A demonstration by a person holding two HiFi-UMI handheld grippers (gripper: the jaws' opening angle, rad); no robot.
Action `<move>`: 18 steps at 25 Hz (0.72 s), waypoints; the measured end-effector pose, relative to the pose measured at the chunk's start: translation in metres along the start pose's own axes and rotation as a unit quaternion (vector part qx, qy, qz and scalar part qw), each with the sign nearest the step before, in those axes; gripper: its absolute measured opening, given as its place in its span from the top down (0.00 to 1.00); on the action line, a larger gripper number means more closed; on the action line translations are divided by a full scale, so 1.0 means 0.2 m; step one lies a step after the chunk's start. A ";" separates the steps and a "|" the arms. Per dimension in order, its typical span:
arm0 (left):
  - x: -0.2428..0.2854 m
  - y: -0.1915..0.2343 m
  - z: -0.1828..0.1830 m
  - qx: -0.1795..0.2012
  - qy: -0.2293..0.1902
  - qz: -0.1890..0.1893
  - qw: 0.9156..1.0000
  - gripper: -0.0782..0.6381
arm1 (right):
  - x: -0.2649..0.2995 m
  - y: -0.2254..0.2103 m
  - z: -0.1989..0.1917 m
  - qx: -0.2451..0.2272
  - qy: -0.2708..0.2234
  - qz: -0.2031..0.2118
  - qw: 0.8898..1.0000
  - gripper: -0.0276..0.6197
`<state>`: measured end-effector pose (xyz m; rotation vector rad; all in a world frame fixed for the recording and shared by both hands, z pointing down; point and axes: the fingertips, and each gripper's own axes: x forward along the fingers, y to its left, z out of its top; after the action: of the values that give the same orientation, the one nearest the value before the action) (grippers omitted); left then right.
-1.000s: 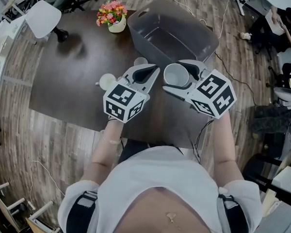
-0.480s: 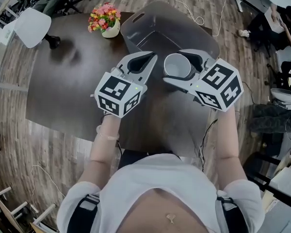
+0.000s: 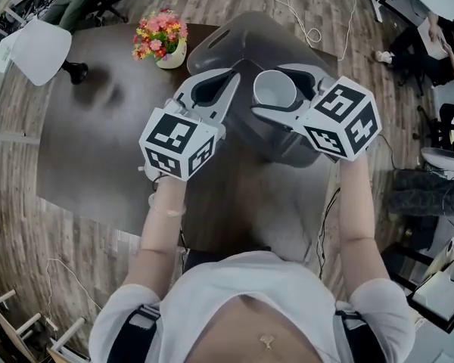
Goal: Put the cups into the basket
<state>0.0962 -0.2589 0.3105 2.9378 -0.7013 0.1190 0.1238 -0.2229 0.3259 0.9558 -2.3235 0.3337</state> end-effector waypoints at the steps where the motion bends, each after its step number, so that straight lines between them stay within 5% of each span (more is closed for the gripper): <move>1: 0.01 0.03 0.00 -0.002 -0.001 0.003 1.000 0.88 | 0.02 -0.03 0.00 0.002 0.001 -0.002 1.000 0.38; 18: -0.03 0.18 -0.10 -0.011 0.002 0.023 1.000 0.88 | 0.52 -0.35 -0.22 -0.016 0.059 0.006 0.998 0.38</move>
<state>0.0742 -0.2849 0.3331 2.9006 -0.7654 0.1200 0.1338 -0.3108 0.4240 0.8827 -2.2216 0.3470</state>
